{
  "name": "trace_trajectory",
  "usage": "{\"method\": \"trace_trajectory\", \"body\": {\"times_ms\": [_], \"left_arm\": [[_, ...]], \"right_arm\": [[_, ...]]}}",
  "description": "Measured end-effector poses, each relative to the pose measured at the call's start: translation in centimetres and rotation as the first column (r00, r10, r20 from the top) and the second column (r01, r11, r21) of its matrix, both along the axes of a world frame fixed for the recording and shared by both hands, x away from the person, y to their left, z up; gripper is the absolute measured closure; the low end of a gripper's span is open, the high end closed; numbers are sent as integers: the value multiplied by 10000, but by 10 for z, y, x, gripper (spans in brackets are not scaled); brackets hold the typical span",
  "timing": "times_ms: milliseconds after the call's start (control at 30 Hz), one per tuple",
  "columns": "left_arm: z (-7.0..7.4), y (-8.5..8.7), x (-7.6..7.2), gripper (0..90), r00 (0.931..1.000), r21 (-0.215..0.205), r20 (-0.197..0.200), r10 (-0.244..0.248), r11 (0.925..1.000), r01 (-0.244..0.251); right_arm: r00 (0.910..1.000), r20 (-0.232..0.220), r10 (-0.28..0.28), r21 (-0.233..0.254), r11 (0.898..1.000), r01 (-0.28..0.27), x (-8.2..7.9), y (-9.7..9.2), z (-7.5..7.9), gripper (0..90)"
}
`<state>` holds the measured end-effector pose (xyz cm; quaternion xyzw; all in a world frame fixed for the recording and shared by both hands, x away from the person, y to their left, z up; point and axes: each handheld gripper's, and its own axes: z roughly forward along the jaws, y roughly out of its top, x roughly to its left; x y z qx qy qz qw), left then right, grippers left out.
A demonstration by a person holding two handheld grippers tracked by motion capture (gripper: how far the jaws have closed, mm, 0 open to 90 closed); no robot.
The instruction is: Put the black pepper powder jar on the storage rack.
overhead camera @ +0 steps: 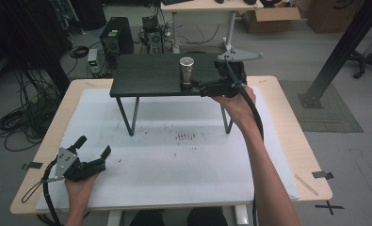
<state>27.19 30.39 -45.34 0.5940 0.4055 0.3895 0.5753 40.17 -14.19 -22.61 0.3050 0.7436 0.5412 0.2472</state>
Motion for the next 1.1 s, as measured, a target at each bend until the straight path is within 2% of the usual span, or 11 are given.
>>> {"method": "trace_trajectory", "body": {"times_ms": [233, 400, 533, 833, 1100], "left_arm": [[0, 0, 0, 24, 10000, 5, -7, 5, 10000, -5], [0, 0, 0, 24, 10000, 21, -3, 3, 10000, -3], [0, 0, 0, 24, 10000, 15, 2, 4, 10000, -4], [0, 0, 0, 25, 10000, 25, -22, 3, 10000, -3], [0, 0, 0, 25, 10000, 29, -27, 15, 10000, -14]], "right_arm": [[9997, 61, -229, 131, 9997, 228, -17, -16, -15, 7], [9988, 204, -444, -7, 9990, 444, -30, -24, -25, 7], [9981, 263, -565, 147, 9983, 561, -40, -30, -34, 6], [9947, 445, -931, 537, 9944, 907, -59, -44, -60, 5], [9894, 463, -1375, 628, 9889, 1345, -72, -58, -88, 8]]}}
